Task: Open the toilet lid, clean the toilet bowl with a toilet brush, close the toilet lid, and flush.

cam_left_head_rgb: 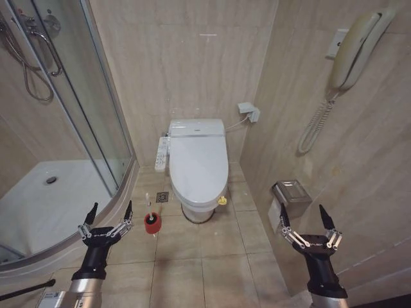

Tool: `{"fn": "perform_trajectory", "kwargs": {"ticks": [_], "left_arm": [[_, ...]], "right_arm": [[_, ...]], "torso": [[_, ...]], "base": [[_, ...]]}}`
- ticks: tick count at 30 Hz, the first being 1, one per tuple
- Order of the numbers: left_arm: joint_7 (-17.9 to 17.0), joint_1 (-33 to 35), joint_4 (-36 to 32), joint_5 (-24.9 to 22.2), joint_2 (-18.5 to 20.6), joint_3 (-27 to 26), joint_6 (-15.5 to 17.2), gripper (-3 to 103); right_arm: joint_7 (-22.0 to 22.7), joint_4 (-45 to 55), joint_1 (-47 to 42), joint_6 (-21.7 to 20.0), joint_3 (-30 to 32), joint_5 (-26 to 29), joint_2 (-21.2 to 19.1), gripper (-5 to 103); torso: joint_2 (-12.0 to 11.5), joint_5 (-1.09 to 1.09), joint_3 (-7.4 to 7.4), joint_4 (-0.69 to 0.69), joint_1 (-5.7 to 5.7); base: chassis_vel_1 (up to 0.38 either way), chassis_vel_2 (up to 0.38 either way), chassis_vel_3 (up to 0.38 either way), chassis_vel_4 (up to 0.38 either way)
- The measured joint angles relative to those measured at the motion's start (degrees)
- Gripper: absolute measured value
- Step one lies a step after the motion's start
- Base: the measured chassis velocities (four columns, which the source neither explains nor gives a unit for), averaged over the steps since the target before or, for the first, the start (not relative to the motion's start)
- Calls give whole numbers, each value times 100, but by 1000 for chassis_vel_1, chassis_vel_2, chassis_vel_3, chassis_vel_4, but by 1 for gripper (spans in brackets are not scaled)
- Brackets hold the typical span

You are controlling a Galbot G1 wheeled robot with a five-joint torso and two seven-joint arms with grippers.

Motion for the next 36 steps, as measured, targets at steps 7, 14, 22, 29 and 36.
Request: {"fn": "perform_trajectory", "kwargs": {"ticks": [7,14,22,29,36], "left_arm": [[7,-23,40,12,-3,22,-21,100],[7,-154,255,-38,38,30,-22,100],[8,-201,416,-9,31,186,-9,100],[10,-156,383,-20,66,130,-18,100],[10,-152,386,-26,86,85,-26,100]], "right_arm": [[15,-38,2,47,-19,0,19,100],[-62,-92,1,122,28,-95,-1,100],[-122,-59,-7,123,-7,-44,78,100],[-198,-159,39,250,-82,-70,174,100],[-209,-208,60,268,-72,-72,189,100]], "torso": [[-1,0,1,1,3],[-1,0,1,0,1],[0,0,0,-1,0],[0,1,0,0,0],[0,0,0,0,-1]], "base": [[-126,108,129,-128],[-44,37,44,-44],[1,-13,-9,8],[44,-48,-48,49],[55,-32,-42,48]]}}
